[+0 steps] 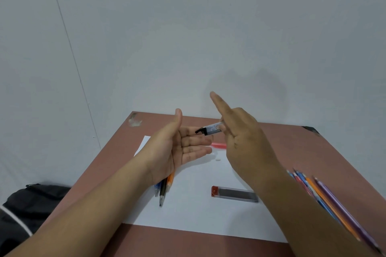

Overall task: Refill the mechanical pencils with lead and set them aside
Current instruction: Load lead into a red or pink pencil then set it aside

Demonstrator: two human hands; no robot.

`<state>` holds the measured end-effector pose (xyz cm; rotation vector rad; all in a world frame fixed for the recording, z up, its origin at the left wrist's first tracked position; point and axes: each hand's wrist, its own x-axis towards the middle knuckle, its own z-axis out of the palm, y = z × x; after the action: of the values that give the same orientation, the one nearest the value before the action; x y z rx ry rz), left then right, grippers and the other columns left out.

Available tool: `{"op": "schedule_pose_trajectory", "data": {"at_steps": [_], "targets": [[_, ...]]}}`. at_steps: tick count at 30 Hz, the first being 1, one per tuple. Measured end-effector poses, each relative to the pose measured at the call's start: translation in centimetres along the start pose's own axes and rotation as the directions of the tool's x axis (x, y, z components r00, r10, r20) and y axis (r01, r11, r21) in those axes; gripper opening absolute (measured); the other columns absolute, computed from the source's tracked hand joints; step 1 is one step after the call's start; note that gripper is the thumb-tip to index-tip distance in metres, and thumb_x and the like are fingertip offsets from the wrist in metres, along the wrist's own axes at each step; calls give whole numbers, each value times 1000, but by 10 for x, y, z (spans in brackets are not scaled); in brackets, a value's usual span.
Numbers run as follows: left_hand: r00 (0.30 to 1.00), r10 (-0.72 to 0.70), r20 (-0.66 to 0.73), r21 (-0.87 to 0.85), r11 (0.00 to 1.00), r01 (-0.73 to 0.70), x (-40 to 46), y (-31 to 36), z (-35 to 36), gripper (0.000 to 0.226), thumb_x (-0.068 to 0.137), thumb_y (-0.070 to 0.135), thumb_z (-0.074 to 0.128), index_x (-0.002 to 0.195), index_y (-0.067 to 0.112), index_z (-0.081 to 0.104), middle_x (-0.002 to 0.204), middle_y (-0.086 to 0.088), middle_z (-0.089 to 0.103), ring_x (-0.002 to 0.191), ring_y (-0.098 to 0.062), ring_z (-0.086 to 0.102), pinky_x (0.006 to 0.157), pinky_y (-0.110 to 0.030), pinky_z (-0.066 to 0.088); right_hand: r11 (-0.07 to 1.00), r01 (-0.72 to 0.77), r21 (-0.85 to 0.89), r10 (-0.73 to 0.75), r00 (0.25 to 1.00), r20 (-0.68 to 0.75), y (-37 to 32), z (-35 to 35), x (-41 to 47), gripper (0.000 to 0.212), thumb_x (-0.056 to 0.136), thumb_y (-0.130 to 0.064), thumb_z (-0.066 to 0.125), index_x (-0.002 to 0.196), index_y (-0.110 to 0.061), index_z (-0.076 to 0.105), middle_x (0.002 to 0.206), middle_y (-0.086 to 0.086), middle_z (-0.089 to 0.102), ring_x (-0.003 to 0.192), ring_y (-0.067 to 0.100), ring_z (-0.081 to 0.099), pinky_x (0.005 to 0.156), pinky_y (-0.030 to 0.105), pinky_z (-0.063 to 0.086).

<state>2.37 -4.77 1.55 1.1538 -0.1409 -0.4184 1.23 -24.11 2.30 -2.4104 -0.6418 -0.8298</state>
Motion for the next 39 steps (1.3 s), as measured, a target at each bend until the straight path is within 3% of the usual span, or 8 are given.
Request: {"op": "schedule_pose_trajectory", "data": {"at_steps": [4, 7, 10, 19, 24, 27, 30, 39], "targets": [[999, -12, 36, -53, 998, 14, 0, 1, -1, 92, 95, 73, 28, 133, -6, 56, 127, -27, 65, 120, -40, 64, 104, -41, 50, 996, 76, -43, -78, 995, -57, 5, 0, 0, 66, 82, 20, 56, 129, -24, 68, 99, -2, 55, 92, 26, 56, 74, 37, 56], [997, -43, 67, -138, 989, 52, -2, 4, -2, 99, 91, 77, 30, 134, -9, 53, 129, -30, 63, 121, -42, 62, 103, -40, 50, 997, 71, -18, -72, 996, -53, 5, -2, 4, 71, 91, 11, 52, 146, -32, 52, 98, -5, 53, 91, 21, 53, 77, 25, 49], [991, -63, 116, -207, 975, 86, -4, 6, -2, 103, 90, 80, 31, 138, -9, 50, 133, -31, 59, 125, -44, 59, 103, -41, 50, 995, 99, -23, -100, 993, -60, 7, 0, 4, 66, 83, 20, 55, 130, -24, 69, 98, -5, 54, 93, 26, 57, 74, 28, 51], [986, -67, 152, -196, 976, 97, -4, 5, -3, 106, 87, 84, 30, 135, -7, 56, 134, -28, 61, 126, -40, 59, 108, -43, 45, 998, 56, 12, -56, 998, -8, 2, 5, 2, 85, 85, 16, 52, 140, -49, 46, 98, -9, 51, 94, 21, 53, 71, 32, 52], [987, -75, 145, -175, 979, 100, -2, 3, -5, 107, 85, 86, 28, 136, -5, 55, 134, -26, 61, 127, -38, 59, 110, -45, 46, 997, 57, -43, -56, 998, 8, 5, 8, 0, 86, 83, 15, 53, 147, -42, 47, 99, -10, 51, 93, 18, 52, 69, 29, 51], [987, -74, 140, -174, 980, 99, -1, 3, -5, 108, 85, 85, 28, 137, -6, 54, 135, -26, 61, 127, -39, 59, 113, -47, 41, 994, 67, -83, -67, 998, 2, 6, 9, -1, 70, 76, 20, 56, 125, -27, 69, 99, -7, 54, 92, 22, 55, 66, 36, 56], [986, -82, 142, -175, 979, 107, 0, 2, -6, 109, 84, 86, 30, 137, -6, 54, 137, -26, 59, 128, -40, 57, 113, -48, 39, 997, 55, -58, -56, 998, -12, 9, 11, 0, 81, 81, 18, 54, 142, -35, 56, 99, -7, 54, 93, 20, 52, 71, 35, 54], [986, -87, 142, -172, 979, 111, 0, 1, -7, 110, 83, 87, 32, 139, -6, 52, 139, -27, 57, 129, -41, 57, 115, -49, 38, 997, 36, -70, -37, 999, -22, 7, 10, -1, 72, 81, 17, 57, 134, -32, 64, 101, -8, 55, 95, 18, 53, 69, 37, 56]]}}
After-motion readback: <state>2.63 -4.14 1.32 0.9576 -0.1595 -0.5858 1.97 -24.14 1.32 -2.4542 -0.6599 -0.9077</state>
